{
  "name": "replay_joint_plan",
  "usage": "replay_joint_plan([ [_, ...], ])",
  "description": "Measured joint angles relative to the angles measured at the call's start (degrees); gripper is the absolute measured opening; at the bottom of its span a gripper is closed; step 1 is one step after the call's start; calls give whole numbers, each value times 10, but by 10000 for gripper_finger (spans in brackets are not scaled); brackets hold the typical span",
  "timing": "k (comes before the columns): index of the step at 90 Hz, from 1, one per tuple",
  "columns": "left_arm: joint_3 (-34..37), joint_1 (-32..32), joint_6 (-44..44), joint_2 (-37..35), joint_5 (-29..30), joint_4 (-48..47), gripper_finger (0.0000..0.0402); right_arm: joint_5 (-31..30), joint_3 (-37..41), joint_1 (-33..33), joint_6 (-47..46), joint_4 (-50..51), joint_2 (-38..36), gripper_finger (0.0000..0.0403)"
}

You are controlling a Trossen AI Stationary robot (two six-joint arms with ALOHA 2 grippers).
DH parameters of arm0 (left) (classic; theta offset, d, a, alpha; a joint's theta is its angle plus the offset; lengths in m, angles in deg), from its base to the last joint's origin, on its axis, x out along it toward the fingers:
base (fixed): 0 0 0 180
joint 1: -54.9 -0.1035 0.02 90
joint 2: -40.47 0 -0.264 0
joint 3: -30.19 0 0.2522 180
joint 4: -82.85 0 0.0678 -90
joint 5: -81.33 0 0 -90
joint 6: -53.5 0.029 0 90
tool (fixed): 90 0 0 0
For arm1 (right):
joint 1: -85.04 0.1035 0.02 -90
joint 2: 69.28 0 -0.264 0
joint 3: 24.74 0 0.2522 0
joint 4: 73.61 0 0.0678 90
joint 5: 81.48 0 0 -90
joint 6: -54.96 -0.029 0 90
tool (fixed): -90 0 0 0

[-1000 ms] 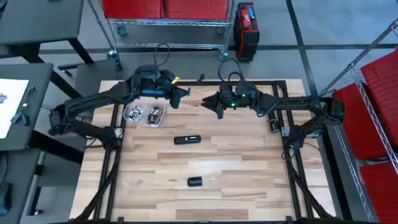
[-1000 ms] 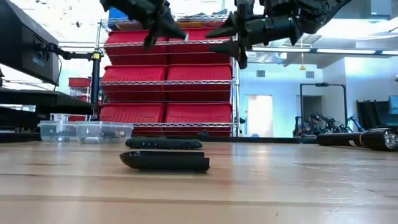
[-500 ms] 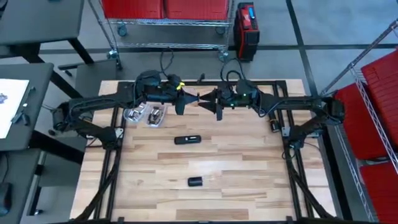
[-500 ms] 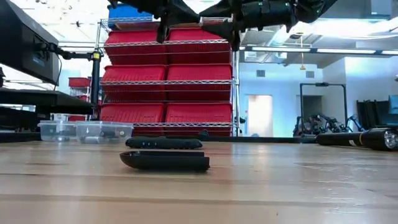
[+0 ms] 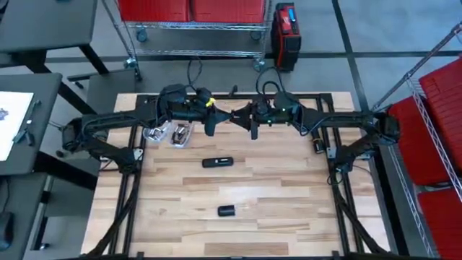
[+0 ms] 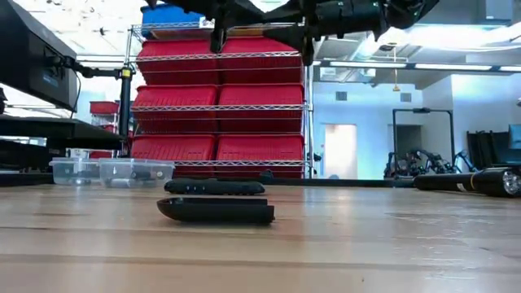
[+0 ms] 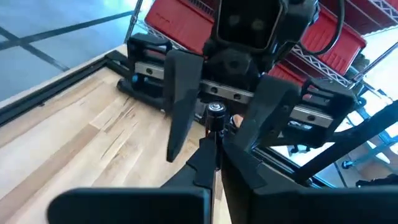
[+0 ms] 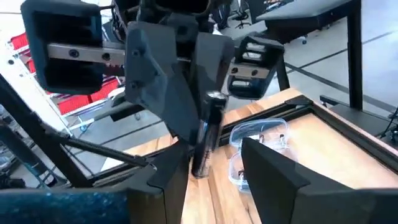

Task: Insert battery
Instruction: Insert the silver battery into the remote's battery compartment

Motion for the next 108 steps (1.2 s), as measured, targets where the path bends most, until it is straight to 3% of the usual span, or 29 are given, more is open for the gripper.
replay_joint_plan([
  [13,0,1,-3,6,2,2,0,0,0,0,7,3,0,96],
  [29,0,1,-3,4,1,1,0,0,0,0,28,6,0,22],
  [47,0,1,22,3,-1,-8,0,3,0,-1,35,20,0,20],
  [58,0,2,112,-1,-24,-15,6,3,0,-2,44,59,-10,20],
  [79,0,-10,199,-10,-19,-75,81,14,0,-6,84,164,-20,20],
  [93,-9,-8,204,9,-10,-71,138,14,0,5,103,189,14,20],
  [108,-29,-1,202,47,-5,-102,160,15,-26,7,102,195,38,20],
])
